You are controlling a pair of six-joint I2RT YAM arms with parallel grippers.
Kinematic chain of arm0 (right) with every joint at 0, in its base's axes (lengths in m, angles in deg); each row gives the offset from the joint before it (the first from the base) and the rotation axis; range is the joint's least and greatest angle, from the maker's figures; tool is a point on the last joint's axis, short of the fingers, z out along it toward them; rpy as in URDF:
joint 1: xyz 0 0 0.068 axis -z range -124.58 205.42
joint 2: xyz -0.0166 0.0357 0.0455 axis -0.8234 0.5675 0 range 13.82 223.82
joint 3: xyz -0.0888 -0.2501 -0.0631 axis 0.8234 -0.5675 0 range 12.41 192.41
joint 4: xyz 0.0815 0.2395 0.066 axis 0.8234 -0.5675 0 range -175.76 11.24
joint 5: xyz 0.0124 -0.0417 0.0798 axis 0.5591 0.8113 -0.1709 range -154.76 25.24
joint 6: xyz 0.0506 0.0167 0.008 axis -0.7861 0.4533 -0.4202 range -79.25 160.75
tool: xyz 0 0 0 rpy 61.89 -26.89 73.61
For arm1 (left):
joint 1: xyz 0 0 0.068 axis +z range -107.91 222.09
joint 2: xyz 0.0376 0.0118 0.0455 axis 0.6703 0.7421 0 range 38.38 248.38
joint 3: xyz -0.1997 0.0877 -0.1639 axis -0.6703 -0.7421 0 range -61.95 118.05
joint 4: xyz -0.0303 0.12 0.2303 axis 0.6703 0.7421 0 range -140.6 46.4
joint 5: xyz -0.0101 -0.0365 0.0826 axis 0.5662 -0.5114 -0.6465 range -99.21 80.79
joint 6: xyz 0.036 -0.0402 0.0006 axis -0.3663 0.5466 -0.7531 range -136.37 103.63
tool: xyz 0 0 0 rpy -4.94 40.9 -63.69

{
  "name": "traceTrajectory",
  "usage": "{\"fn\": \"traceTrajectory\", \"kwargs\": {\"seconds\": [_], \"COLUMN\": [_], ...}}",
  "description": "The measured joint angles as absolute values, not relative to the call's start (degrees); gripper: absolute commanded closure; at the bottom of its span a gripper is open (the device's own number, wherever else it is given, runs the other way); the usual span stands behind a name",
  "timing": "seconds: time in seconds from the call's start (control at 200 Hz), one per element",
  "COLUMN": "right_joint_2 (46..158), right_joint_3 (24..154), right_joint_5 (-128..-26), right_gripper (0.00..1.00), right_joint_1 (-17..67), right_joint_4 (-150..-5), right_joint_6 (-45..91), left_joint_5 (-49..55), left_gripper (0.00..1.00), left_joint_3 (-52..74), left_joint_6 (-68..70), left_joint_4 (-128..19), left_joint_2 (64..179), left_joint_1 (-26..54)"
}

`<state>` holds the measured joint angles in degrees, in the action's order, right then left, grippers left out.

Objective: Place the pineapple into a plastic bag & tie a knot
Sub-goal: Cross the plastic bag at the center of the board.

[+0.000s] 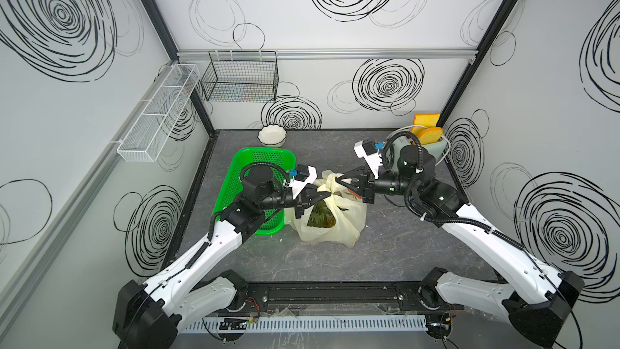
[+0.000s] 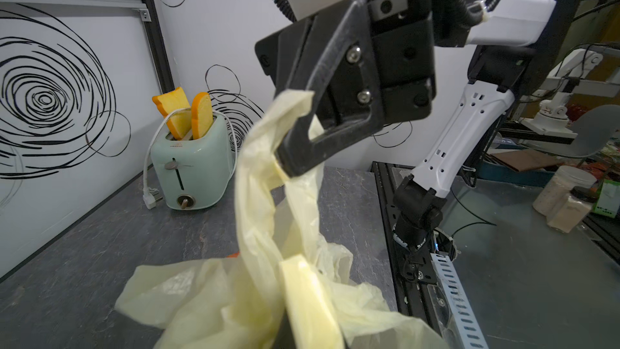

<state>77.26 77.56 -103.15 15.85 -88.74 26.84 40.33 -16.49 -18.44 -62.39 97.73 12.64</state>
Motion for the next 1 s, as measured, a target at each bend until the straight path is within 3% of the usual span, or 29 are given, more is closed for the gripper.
{"fn": "traceTrajectory", "kwargs": {"seconds": [0.42, 0.695, 1.0], "right_joint_2": [75.4, 75.4, 78.1], "right_joint_3": [77.3, 77.4, 77.4], "right_joint_5": [-95.4, -97.3, -98.5], "right_gripper": [1.0, 1.0, 1.0], "right_joint_1": [15.1, 13.9, 4.3], "right_joint_4": [-94.9, -95.2, -91.6], "right_joint_6": [30.2, 30.7, 32.5], "left_joint_5": [43.7, 33.2, 30.2], "left_gripper": [1.0, 1.0, 1.0], "left_joint_3": [-20.6, -21.1, -21.1], "left_joint_6": [-10.7, -13.0, -13.4], "left_joint_4": [-74.9, -72.9, -72.8], "left_joint_2": [93.2, 94.5, 96.3], "left_joint_1": [14.0, 14.0, 13.9]}}
